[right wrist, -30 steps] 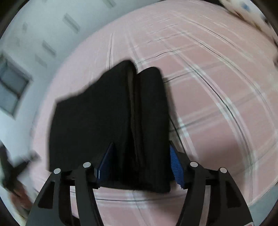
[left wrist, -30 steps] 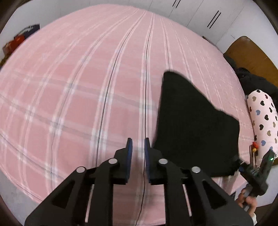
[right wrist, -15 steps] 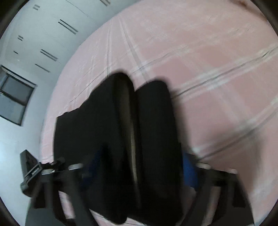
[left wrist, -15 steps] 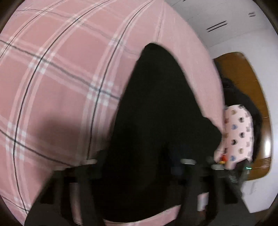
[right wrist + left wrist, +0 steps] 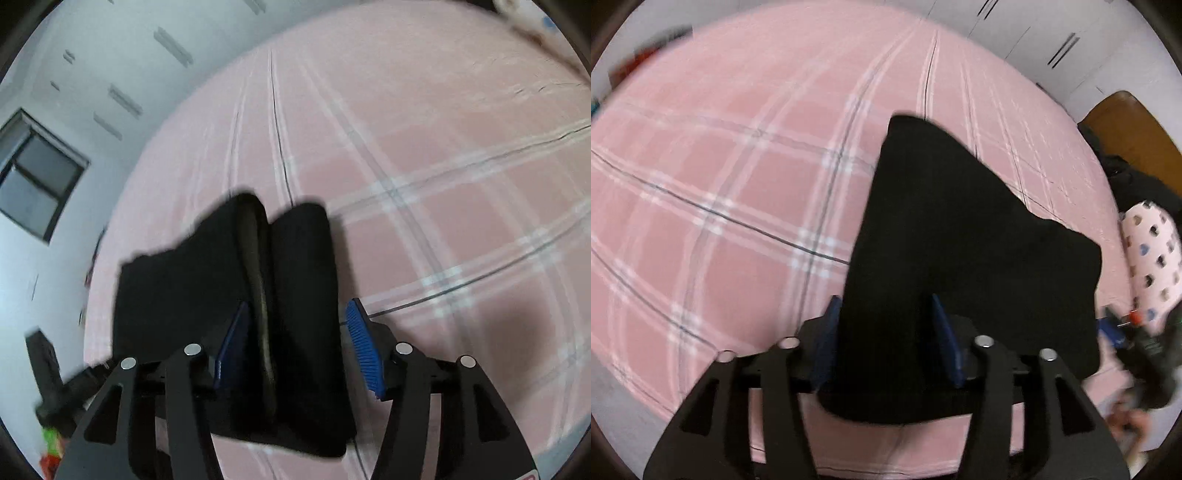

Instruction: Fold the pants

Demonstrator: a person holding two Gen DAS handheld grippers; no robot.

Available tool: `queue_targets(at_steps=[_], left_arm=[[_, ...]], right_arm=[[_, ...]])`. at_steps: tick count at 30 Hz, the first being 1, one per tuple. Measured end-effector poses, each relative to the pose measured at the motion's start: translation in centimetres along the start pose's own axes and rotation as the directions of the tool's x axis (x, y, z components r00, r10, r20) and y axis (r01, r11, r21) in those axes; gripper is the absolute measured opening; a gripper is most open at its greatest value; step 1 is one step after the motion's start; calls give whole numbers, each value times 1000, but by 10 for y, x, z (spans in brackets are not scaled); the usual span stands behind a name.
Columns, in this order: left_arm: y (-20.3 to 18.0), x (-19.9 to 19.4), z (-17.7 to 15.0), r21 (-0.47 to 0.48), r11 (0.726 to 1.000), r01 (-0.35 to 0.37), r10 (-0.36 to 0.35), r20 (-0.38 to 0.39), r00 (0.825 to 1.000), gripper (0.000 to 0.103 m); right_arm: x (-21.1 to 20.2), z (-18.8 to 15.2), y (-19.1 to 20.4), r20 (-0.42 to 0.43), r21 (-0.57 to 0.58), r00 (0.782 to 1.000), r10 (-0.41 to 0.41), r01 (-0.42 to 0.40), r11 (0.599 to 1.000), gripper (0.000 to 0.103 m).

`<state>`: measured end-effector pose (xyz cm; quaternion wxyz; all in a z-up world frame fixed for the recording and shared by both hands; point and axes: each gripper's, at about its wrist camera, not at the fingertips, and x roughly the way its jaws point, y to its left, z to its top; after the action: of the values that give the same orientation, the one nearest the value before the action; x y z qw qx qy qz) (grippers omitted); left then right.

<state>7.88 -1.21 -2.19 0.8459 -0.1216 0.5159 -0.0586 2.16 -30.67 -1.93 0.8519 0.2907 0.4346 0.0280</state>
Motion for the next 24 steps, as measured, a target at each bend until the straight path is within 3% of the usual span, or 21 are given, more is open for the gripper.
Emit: queue_targets(at_steps=[2,4,6,8,13,19,24], left_arm=[[-17,-11,-12,69,994,-83,77,90,993,75],[-35,-18,-23,118,987,-113,95,149,984,84],[-35,-22,-32,168,978,-119,91,167,982,85],[-39,-19,-43,223,960,-171,131,182,974,86],[-42,-16,-48,218,955,-200,160,188,969,89],[-38,-13,-53,221,954,-204,164,186,969,89],[-36,-13,-56,223,954,-202,164,181,970,90]], right_arm=[[-4,-2,13,-22,-58,1000,1,-2,998,62],[1,-6,25,-43,-120,999,-33,27,992,64],[12,-14,26,-93,-133,994,-52,40,990,71],[24,-21,28,-110,-125,991,-75,61,990,77],[31,-32,40,-75,-183,986,-146,130,974,70],[38,-26,42,-96,-184,982,-161,142,973,70],[25,-22,62,-23,-189,990,-142,135,973,67]])
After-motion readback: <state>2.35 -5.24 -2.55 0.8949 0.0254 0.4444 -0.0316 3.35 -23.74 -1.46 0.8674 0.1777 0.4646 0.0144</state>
